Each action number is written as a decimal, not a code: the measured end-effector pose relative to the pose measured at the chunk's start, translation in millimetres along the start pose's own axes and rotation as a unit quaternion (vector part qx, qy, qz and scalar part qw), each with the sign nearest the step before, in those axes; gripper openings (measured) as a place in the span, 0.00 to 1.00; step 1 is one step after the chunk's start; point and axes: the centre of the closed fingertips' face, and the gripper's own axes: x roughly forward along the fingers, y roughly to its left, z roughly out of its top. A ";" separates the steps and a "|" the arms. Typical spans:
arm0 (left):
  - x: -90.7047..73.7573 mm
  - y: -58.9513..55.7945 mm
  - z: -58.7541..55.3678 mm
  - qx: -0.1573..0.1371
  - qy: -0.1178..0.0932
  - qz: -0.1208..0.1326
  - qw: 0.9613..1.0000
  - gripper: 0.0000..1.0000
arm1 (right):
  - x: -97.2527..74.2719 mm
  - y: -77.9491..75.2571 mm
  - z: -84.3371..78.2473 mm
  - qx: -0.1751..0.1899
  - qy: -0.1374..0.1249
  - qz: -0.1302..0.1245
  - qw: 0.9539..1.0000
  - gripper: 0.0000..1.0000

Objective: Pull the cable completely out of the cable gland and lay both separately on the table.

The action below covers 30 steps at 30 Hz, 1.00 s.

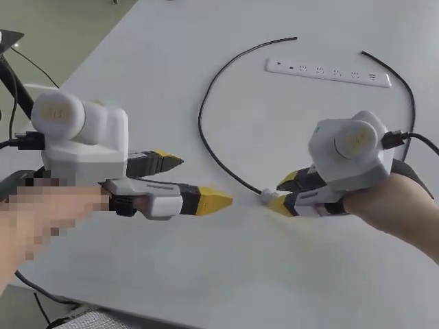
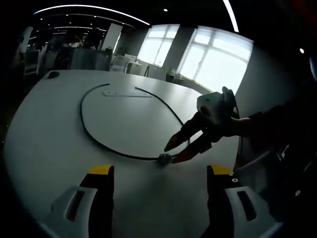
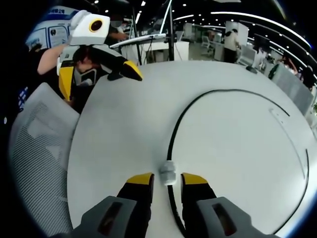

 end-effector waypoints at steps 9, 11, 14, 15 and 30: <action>-0.4 1.0 0.3 -0.008 -0.003 0.000 1.000 0.76 | 6.5 -4.5 -4.3 -0.003 0.006 -0.011 1.000 0.16; -0.1 0.9 -1.0 -0.012 0.001 0.000 1.000 0.76 | 7.3 -2.7 -3.4 -0.006 0.002 -0.005 1.000 0.13; 0.7 0.1 -1.4 -0.012 0.002 -0.002 1.000 0.75 | 8.5 -4.5 -5.2 -0.009 0.004 -0.009 1.000 0.11; 1.0 -0.7 -1.2 -0.013 0.002 -0.003 1.000 0.74 | 8.8 -5.5 -5.9 -0.010 0.003 -0.012 1.000 0.11; 4.6 -4.7 5.4 -0.018 -0.007 -0.015 1.000 0.72 | 10.0 -8.0 -8.5 -0.006 0.002 -0.020 1.000 0.08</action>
